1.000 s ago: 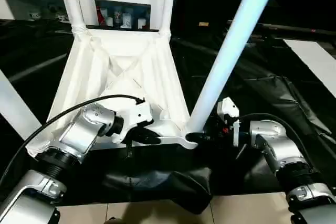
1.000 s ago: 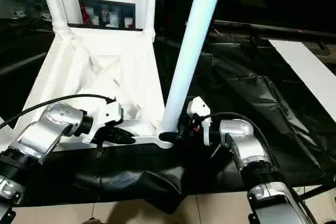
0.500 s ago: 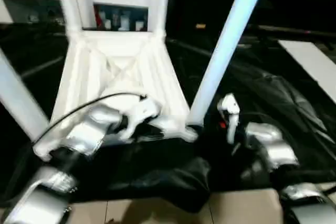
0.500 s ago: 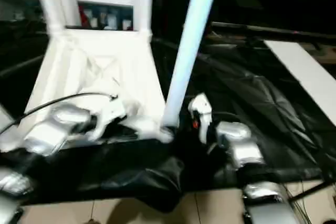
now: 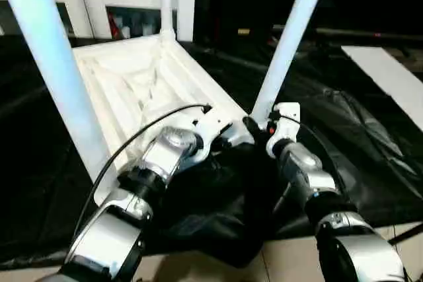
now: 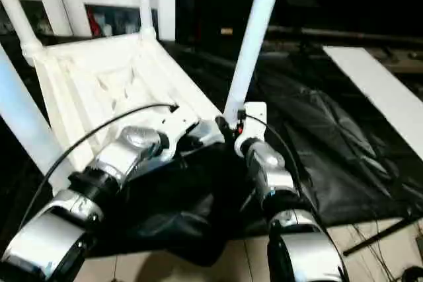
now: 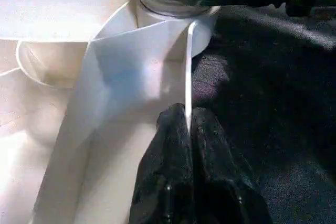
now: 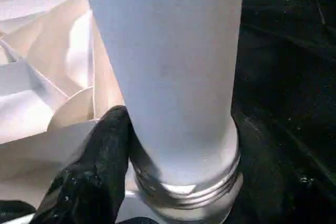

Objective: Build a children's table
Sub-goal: Rotate leg to tighten

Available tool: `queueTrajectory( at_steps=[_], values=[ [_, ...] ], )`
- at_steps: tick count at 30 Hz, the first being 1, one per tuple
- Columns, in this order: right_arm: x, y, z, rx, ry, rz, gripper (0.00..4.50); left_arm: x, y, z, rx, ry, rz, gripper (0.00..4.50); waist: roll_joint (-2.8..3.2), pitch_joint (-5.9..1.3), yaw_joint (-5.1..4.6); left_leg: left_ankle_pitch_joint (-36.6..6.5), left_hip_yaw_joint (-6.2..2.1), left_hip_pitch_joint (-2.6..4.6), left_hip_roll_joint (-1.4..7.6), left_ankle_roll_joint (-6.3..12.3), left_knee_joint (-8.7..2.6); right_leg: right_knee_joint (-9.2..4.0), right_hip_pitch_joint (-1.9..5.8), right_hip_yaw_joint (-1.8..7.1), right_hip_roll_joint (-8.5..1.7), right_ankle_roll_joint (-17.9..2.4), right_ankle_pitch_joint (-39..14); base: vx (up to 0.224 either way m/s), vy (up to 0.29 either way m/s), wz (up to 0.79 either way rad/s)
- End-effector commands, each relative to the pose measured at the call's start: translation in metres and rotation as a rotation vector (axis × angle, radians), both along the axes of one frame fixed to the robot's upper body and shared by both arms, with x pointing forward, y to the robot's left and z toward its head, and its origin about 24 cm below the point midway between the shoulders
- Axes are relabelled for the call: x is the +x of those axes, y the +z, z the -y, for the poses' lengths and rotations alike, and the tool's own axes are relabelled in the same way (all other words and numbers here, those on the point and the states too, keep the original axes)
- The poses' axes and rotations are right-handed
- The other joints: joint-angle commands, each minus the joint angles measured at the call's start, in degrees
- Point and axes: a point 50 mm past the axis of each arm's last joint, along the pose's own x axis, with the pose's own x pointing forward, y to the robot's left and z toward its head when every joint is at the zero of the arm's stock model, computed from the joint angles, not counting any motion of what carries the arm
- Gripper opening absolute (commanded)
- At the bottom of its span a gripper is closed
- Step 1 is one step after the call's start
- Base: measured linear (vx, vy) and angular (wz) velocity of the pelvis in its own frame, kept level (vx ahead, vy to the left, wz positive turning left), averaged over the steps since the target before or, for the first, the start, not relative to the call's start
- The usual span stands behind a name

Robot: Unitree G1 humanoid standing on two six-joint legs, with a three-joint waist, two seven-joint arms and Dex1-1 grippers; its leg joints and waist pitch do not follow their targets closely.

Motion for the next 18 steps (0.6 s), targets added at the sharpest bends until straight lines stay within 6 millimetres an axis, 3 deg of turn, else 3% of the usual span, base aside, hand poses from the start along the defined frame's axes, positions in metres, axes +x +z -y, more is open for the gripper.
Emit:
queueTrajectory(
  at_steps=[1,7,13,18],
  values=[
    [-0.005,0.001,-0.009,0.036,0.127,0.048,3.31,-0.002,-0.009,-0.011,0.03,0.007,-0.026,0.0,0.05,-3.27,0.3,-10.58,0.3,-0.12,0.49,2.76,-3.34,-4.85,2.81,2.14,-3.64,-10.98,-9.27,0.0,0.0,0.0],
    [-0.009,0.013,0.007,-0.003,0.342,0.083,3.78,-0.009,-0.01,-0.025,0.069,-0.104,-0.059,0.0,-0.12,-2.99,0.11,-12.08,0.07,-0.16,0.74,2.85,-3.59,-5.18,2.9,1.99,-3.75,-10.9,-13.39,0.0,0.0,0.0],
    [-0.026,0.015,0.024,-0.099,0.647,0.084,3.86,-0.024,-0.005,-0.04,0.069,-0.307,-0.096,0.0,0.31,-3.24,0.45,-9.53,0.21,0.05,1.17,3.98,-3.37,-4.62,2.85,2.07,-3.93,-13.08,-7.2,0.0,0.0,0.0],
    [-0.037,0.017,0.03,-0.132,0.811,0.064,3.86,-0.041,0.003,-0.052,0.056,-0.494,-0.16,0.0,0.62,-3.04,0.4,-10.96,0.22,0.24,1.32,3.26,-3.69,-4.52,2.61,1.99,-3.76,-14.11,-7.59,0.0,0.0,0.0]
  ],
)
